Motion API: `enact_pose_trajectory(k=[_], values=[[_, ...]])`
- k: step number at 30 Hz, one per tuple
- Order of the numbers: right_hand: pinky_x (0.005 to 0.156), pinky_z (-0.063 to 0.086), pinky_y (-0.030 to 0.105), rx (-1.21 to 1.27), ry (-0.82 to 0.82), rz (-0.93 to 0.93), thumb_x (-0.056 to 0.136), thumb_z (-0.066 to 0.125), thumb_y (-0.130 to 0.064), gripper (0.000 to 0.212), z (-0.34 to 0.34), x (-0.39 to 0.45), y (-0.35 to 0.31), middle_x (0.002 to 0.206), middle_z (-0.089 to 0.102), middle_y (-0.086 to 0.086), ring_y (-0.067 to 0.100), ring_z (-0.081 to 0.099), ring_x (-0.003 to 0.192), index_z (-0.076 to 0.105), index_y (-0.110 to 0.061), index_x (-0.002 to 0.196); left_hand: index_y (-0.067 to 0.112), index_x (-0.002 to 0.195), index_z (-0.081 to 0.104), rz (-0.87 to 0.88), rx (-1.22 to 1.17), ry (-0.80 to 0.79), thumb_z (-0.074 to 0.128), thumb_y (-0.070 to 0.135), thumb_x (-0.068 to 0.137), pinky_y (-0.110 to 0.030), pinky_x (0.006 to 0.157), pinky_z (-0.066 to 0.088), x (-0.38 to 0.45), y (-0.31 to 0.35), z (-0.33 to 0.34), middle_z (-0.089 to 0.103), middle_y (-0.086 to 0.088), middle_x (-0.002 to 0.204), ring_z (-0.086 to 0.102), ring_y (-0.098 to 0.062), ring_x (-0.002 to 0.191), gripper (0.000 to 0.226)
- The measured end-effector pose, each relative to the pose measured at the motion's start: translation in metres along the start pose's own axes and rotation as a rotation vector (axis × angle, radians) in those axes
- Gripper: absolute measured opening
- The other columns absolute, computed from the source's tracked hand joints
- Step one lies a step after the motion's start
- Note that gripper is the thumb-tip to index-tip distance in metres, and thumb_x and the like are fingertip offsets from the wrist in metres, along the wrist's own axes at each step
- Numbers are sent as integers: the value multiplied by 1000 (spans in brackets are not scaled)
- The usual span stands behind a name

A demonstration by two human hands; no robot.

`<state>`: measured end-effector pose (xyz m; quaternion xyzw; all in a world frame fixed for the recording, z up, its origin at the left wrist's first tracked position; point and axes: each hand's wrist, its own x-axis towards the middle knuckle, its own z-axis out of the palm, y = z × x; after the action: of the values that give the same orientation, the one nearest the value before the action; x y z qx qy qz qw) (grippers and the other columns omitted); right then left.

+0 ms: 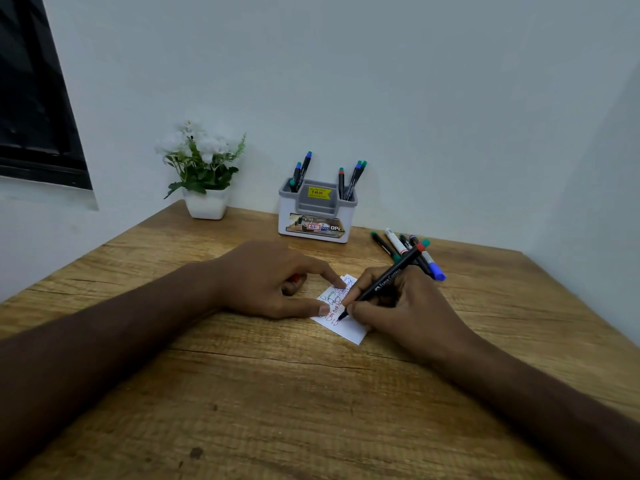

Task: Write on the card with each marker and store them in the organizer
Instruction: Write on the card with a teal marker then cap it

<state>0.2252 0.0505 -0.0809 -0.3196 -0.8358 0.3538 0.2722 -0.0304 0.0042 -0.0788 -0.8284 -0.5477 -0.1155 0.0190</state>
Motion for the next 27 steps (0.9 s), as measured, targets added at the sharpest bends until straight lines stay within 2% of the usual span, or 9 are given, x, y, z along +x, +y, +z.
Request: enact_pose_trajectory(k=[4,10,13,17,20,24,27], values=[[86,62,47,17,-12,15,85,78,-21,9,-1,1,1,86,81,-3,17,75,90,82,-29,83,57,139,51,6,1,2,53,75,92,-33,57,41,0,-1,1,53,8,60,55,-8,63,50],[72,59,25,13,-2,44,87,79,-23,5,-2,2,2,84,81,-7,7,74,86,83,-26,86,59,139,50,12,-21,2,53,76,92,-35,56,40,1,-1,1,52,11,59,55,-9,61,49],[70,57,19,19,6,45,88,78,-21,6,-2,2,2,81,80,-8,3,73,82,82,-25,86,60,139,50,5,-26,0,52,76,91,-32,56,38,1,-1,0,54,15,62,55,-7,62,51],[75,61,25,15,10,44,88,78,-21,8,-1,2,1,82,80,-9,3,73,82,82,-26,84,60,139,49,6,-18,3,51,77,92,-34,57,40,1,0,0,52,13,60,54,-7,62,51],[73,59,21,3,21,14,89,79,-21,8,-1,1,2,84,81,-9,4,74,84,83,-27,86,62,138,49,6,-17,10,49,80,90,-35,58,43,0,-1,0,53,13,60,55,-7,63,51],[81,64,40,27,58,32,88,79,-18,9,0,2,2,85,81,-5,10,76,85,83,-26,85,60,139,50,10,-19,12,49,80,90,-29,57,38,0,-1,1,54,13,61,55,-6,62,53],[83,64,43,26,38,50,87,79,-19,8,0,3,2,87,81,-5,10,75,88,83,-26,87,61,139,49,5,-18,10,48,80,89,-30,57,38,0,-1,1,53,11,61,55,-5,63,53]])
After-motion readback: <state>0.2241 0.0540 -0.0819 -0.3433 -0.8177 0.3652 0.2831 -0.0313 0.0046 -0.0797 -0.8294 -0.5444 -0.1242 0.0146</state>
